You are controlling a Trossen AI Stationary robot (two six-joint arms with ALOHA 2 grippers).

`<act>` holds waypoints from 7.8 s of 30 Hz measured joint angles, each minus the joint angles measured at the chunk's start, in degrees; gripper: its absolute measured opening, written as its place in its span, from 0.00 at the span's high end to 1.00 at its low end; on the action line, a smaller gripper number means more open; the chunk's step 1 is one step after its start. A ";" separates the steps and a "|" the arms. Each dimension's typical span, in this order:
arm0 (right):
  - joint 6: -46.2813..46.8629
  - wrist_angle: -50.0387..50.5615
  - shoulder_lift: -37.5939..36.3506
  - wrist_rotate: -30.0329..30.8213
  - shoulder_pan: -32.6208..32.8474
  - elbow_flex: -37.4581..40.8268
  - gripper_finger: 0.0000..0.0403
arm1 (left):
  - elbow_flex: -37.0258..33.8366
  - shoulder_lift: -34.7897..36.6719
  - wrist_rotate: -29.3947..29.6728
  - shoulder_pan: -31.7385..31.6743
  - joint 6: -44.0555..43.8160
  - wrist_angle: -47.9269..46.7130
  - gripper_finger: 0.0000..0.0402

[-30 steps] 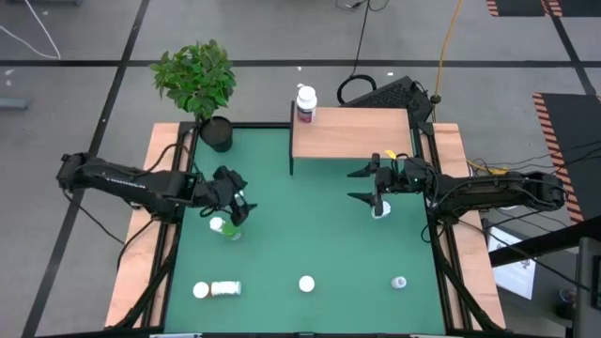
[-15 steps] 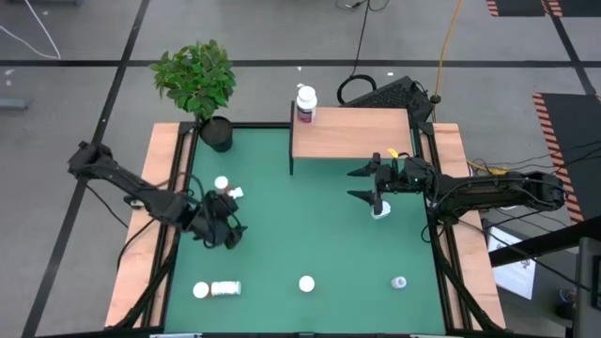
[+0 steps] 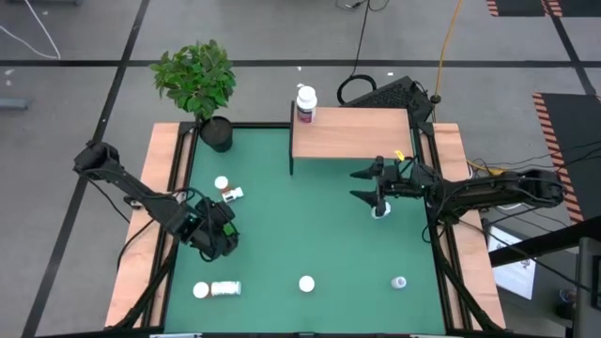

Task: Pick and place medicine bottles onto shelf by color
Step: Put the green medicine bottle on the shelf, then put the middle white blue medicine bottle on the shelf

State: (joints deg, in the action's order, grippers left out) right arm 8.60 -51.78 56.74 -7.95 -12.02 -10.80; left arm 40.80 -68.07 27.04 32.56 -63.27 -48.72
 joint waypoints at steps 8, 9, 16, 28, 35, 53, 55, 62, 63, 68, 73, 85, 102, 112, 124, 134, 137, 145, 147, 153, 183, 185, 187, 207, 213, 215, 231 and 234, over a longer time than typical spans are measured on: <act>-0.02 -4.97 4.20 2.24 0.29 0.14 0.32 | 0.00 -0.01 -1.61 0.00 -0.26 -2.54 0.04; -0.18 -6.09 4.87 2.21 0.29 0.14 0.32 | 0.00 -0.03 -1.73 0.00 -0.21 -2.26 0.05; -0.68 -8.37 8.25 2.21 0.12 0.14 0.32 | 0.00 -0.01 -1.87 0.00 0.26 -2.11 0.32; -1.33 -8.36 9.54 2.01 0.12 0.14 0.32 | 0.00 -0.20 -3.14 0.00 6.42 0.23 0.43; -0.87 -8.95 9.54 1.97 0.12 0.14 0.32 | 0.00 -0.20 -2.87 0.00 5.86 2.62 0.28; -0.28 -10.33 9.54 1.97 0.12 0.08 0.32 | 0.00 -0.18 -4.77 0.17 2.12 -1.84 0.34; -0.28 -10.35 9.54 1.97 0.12 0.08 0.32 | 0.00 -0.18 -4.60 0.17 2.69 -1.82 0.41; -0.26 -10.89 9.54 1.99 0.12 0.08 0.32 | 0.00 -0.12 -4.19 -1.33 3.68 -1.16 0.51; -0.23 -11.33 9.54 2.13 0.12 0.08 0.32 | 0.00 -0.14 -4.04 -2.24 4.39 -0.71 0.51; 1.16 -14.11 9.54 2.21 0.12 0.08 0.32 | 4.33 -0.22 -5.51 -9.57 13.14 -0.46 0.51; 1.89 -14.45 9.57 2.18 0.12 0.08 0.32 | 15.81 -1.25 -5.85 -17.86 30.72 1.48 0.49; 6.52 -12.57 9.54 2.10 1.25 0.05 0.32 | 52.72 -20.77 -12.37 -38.75 61.69 -1.66 0.50; 1.19 -5.33 9.52 2.12 2.00 0.05 0.32 | 72.32 -42.03 -17.87 -56.29 72.02 -4.82 0.47; 1.19 -5.06 9.52 2.12 1.98 0.05 0.32 | 72.32 -43.09 -23.63 -60.22 70.16 -4.70 0.46; 2.92 -5.39 9.54 2.15 1.96 0.05 0.32 | 72.32 -43.09 -23.76 -60.54 68.86 -4.11 0.23; 3.02 -6.59 9.54 2.12 1.98 0.05 0.32 | 72.30 -38.49 -15.90 -57.27 66.42 -10.81 0.15; 3.93 -7.48 9.52 1.93 1.98 0.05 0.32 | 71.94 -34.97 -11.82 -53.95 64.14 -15.40 0.18; 4.07 -6.40 9.52 -1.10 3.30 0.08 0.32 | 49.97 -18.46 -2.06 -39.83 52.86 -13.75 0.29; 3.29 -6.70 9.52 -1.11 3.74 0.08 0.32 | 42.79 -13.90 -1.45 -35.30 47.87 -13.75 0.32; 2.46 -6.68 9.52 -1.24 3.94 0.08 0.32 | 22.01 -1.27 -1.42 -22.35 28.91 -15.84 0.39; 1.21 -14.48 9.52 -1.11 3.00 -0.71 0.32 | -0.61 10.33 -16.98 -8.02 26.40 -13.96 0.23; 1.19 -14.39 9.52 -1.11 3.00 -0.71 0.32 | -1.24 10.33 -16.98 -8.02 26.54 -13.99 0.26; 1.21 -14.41 9.52 -1.11 3.00 -0.71 0.32 | -2.07 10.33 -17.02 -8.02 25.62 -13.98 0.30; 1.19 -15.32 9.52 -1.26 3.00 -0.71 0.32 | -5.11 10.31 -19.54 -8.15 24.55 -2.85 0.55; 1.19 -14.96 9.52 -1.30 3.00 -0.71 0.32 | -5.09 10.31 -19.29 -8.15 25.47 0.44 0.38; 1.10 -14.84 9.52 -1.31 3.00 -0.71 0.32 | -5.09 10.31 -19.14 -8.15 26.27 1.27 0.32; 0.99 -14.80 9.52 -1.33 3.00 -0.71 0.32 | -5.07 10.31 -16.04 -8.15 26.53 3.16 0.48; 0.98 -14.81 9.52 -1.33 3.00 -0.71 0.32 | -5.07 10.31 -16.06 -8.16 26.76 3.18 0.56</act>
State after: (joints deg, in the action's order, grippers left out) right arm 9.57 -66.59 66.26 -9.28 -9.02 -11.51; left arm 35.73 -57.76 10.98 24.40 -36.51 -45.55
